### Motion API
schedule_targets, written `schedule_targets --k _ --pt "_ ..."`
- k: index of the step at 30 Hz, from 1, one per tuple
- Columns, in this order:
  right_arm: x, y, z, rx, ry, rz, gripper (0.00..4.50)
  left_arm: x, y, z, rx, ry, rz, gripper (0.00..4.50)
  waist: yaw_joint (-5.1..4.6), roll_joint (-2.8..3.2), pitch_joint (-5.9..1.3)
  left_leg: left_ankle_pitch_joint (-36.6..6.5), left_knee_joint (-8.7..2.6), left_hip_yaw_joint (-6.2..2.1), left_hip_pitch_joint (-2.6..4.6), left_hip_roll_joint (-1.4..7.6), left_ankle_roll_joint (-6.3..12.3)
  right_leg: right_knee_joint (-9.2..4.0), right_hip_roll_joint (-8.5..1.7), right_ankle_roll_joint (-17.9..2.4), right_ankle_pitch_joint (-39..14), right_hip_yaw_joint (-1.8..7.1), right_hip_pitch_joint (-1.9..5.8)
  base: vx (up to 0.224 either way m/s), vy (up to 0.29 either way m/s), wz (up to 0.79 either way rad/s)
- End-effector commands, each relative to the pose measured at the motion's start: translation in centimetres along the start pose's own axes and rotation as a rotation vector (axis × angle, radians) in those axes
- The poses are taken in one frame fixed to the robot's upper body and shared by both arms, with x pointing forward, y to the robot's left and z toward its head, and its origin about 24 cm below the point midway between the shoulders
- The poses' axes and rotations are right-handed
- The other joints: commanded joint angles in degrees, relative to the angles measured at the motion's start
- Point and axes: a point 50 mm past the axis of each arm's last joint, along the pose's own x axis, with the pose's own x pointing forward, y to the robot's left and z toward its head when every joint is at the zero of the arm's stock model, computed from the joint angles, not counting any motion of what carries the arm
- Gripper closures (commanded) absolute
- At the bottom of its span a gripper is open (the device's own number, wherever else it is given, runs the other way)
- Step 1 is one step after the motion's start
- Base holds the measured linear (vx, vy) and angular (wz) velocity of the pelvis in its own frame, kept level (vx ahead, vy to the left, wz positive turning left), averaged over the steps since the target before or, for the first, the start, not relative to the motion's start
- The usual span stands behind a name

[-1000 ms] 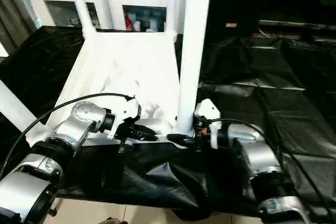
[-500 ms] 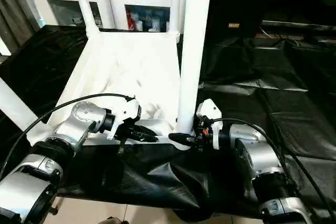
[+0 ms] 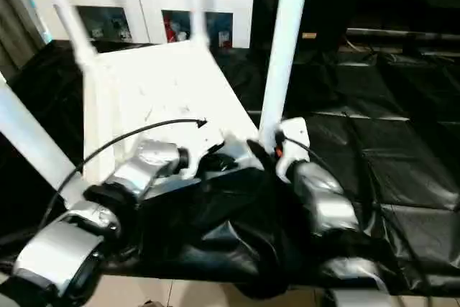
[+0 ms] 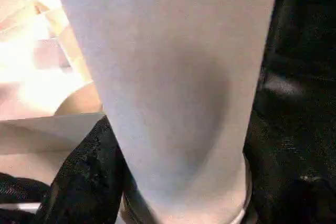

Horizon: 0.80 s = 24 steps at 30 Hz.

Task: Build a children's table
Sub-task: Rotate leg to tighten

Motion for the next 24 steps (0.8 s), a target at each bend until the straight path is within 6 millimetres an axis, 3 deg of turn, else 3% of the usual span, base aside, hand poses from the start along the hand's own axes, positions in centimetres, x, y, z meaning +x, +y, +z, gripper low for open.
schedule_targets --k 1,2,6,7,10,12,15,16,18,24 --pt "0.9 4.5 -1.8 -0.038 0.061 0.196 1.49 1.3 -0.7 1.9 -0.001 -0.092 0.02 4.5 -0.17 -0.93 -3.2 -12.15 -4.01 -1.17 1.05 1.99 3.41 -4.71 -2.28 -12.23 -8.44 1.81 2.31 0.0 0.0 0.0" --pt "0.9 4.4 -1.7 -0.038 0.053 0.204 1.14 1.2 -0.7 1.8 0.003 -0.091 0.012 4.5 -0.18 -0.96 -3.16 -12.35 -4.03 -1.17 1.02 2.0 3.63 -4.71 -2.25 -12.28 -8.38 1.81 2.33 0.0 0.0 0.0" --pt "0.3 3.6 -1.0 -0.034 0.02 0.262 0.94 0.6 -0.4 1.5 0.022 -0.092 -0.016 4.5 -0.15 -0.97 -3.16 -13.08 -4.06 -1.22 1.0 2.05 4.02 -4.8 -2.29 -12.17 -9.26 1.78 2.46 0.0 0.0 0.0" --pt "-0.2 3.4 -0.6 -0.046 0.012 0.343 0.78 0.0 -0.3 1.3 0.03 -0.099 -0.056 4.5 -0.07 -1.19 -3.19 -12.55 -3.98 -1.16 0.99 2.06 4.55 -4.77 -2.22 -12.28 -8.34 1.77 2.52 0.0 0.0 0.0" --pt "-1.3 2.9 -0.4 -0.073 0.031 0.482 0.78 -0.9 -0.4 1.0 0.064 -0.125 -0.151 4.5 0.35 -1.2 -3.34 -10.24 -3.65 -1.07 0.78 2.11 6.49 -4.22 -2.2 -13.31 -4.14 1.65 2.89 0.0 0.0 0.0" --pt "-1.9 2.6 -0.3 -0.099 0.046 0.536 0.78 -1.3 -0.4 0.9 0.059 -0.136 -0.197 4.5 0.59 -1.08 -3.24 -9.58 -3.66 -0.92 0.71 2.32 7.06 -4.04 -2.18 -14.01 -3.27 1.58 2.72 0.0 0.0 0.0" --pt "-2.9 2.0 -0.2 -0.125 0.085 0.63 0.78 -2.2 -0.5 0.5 0.071 -0.138 -0.276 4.5 0.66 -0.99 -3.16 -10.97 -3.73 -0.89 0.83 2.41 6.37 -4.18 -2.23 -14.42 -5.6 1.56 2.47 0.0 0.0 0.0" --pt "-3.4 1.6 -0.1 -0.135 0.107 0.67 0.78 -2.8 -0.5 0.3 0.071 -0.141 -0.321 4.5 0.66 -1.46 -3.13 -11.2 -3.79 -0.91 0.82 2.46 6.24 -4.24 -2.23 -14.43 -6.22 1.53 2.63 0.0 0.0 0.0" --pt "-3.9 1.2 0.0 -0.147 0.123 0.704 0.78 -3.4 -0.5 0.1 0.059 -0.153 -0.365 4.5 0.84 -1.12 -3.16 -10.98 -3.76 -0.89 0.77 2.56 6.5 -4.05 -2.23 -14.73 -5.79 1.64 2.5 0.0 0.0 0.0" --pt "-4.8 0.4 0.2 -0.187 0.172 0.772 0.78 -5.0 -0.4 -0.8 0.048 -0.123 -0.456 4.5 1.37 -1.13 -3.11 -11.61 -3.91 -0.91 1.03 2.74 5.33 -3.99 -2.36 -14.9 -6.66 1.73 2.25 0.0 0.0 0.0"
